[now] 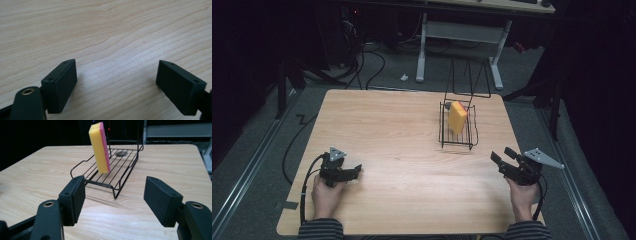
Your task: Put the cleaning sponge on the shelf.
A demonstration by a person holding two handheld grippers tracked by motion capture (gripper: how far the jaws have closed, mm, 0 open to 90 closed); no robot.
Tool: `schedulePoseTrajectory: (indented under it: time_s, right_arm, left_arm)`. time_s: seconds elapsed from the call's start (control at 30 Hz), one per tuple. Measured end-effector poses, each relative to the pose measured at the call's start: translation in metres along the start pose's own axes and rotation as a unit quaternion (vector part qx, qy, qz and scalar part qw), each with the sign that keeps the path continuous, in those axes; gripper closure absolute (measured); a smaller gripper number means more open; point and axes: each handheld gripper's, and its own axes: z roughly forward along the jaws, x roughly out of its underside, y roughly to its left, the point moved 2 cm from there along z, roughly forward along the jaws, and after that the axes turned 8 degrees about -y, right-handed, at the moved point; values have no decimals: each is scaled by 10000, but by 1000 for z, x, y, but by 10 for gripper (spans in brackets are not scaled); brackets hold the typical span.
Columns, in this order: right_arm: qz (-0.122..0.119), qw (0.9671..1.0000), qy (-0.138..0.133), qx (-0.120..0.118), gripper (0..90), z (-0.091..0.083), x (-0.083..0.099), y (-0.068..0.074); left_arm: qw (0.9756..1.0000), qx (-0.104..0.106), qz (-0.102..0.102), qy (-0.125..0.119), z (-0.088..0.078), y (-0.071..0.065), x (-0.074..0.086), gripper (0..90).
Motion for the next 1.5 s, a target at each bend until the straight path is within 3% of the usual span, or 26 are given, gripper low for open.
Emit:
schedulePoseTrajectory:
  time_s: [0.3, 0.83, 1.23, 1.5]
  right_arm:
    - [21, 9998, 185, -23, 346, 10, 17, 3]
    - [-78, 9987, 484, -127, 352, 32, 30, 10]
    - [-380, 9930, 1118, 10, 379, 56, 49, 14]
    - [-391, 9893, 1407, 59, 388, 66, 56, 15]
  left_arm:
    - [10000, 3, 0, 3, 0, 0, 0, 177]
    - [10000, 3, 0, 3, 0, 0, 0, 177]
    - [10000, 3, 1, 3, 0, 0, 0, 177]
    - [10000, 0, -1, -1, 0, 0, 0, 177]
